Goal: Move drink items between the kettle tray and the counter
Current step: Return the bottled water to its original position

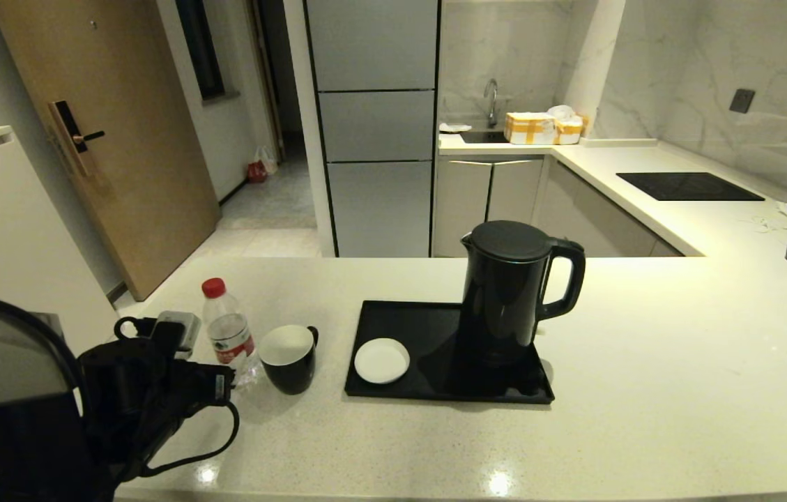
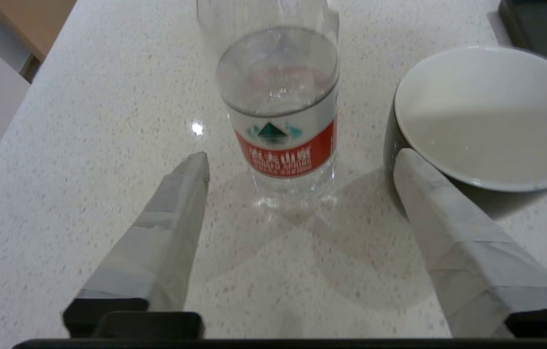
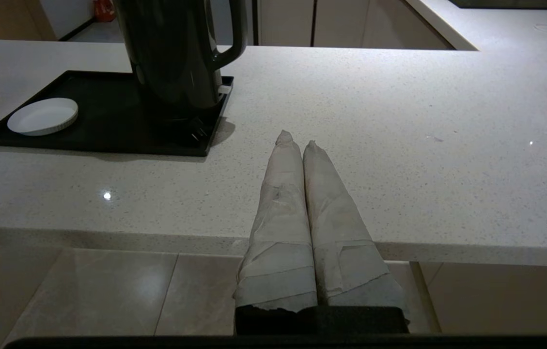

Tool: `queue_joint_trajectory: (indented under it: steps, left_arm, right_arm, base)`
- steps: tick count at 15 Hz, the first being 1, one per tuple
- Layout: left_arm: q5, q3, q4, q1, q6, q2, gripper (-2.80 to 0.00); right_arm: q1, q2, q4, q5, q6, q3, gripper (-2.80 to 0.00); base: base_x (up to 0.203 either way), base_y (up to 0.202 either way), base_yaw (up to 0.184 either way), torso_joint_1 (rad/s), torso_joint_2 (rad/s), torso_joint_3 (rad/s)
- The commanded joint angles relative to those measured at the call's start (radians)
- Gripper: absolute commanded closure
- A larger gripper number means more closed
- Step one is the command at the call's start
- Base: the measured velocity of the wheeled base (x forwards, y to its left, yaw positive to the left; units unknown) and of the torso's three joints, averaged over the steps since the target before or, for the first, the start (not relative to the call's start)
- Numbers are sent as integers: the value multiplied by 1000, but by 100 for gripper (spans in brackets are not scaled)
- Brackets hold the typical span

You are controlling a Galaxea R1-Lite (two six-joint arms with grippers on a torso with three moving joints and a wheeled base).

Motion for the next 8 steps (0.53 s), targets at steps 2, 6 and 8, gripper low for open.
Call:
queue_joint_trajectory:
  steps: [2, 6, 8]
  left_arm:
    - [4, -40, -9, 13, 0, 30, -280]
    - [17, -122, -9, 63, 10, 122, -280]
    - [18, -153, -9, 75, 14, 137, -280]
  right_arm:
    - [0, 1, 0, 0, -1, 0, 0]
    - [0, 1, 0, 0, -1, 0, 0]
    - [0, 1, 0, 0, -1, 0, 0]
  base:
    - [0, 0, 0, 0, 0, 0]
    - [0, 0, 0, 0, 0, 0]
    - [0, 0, 0, 0, 0, 0]
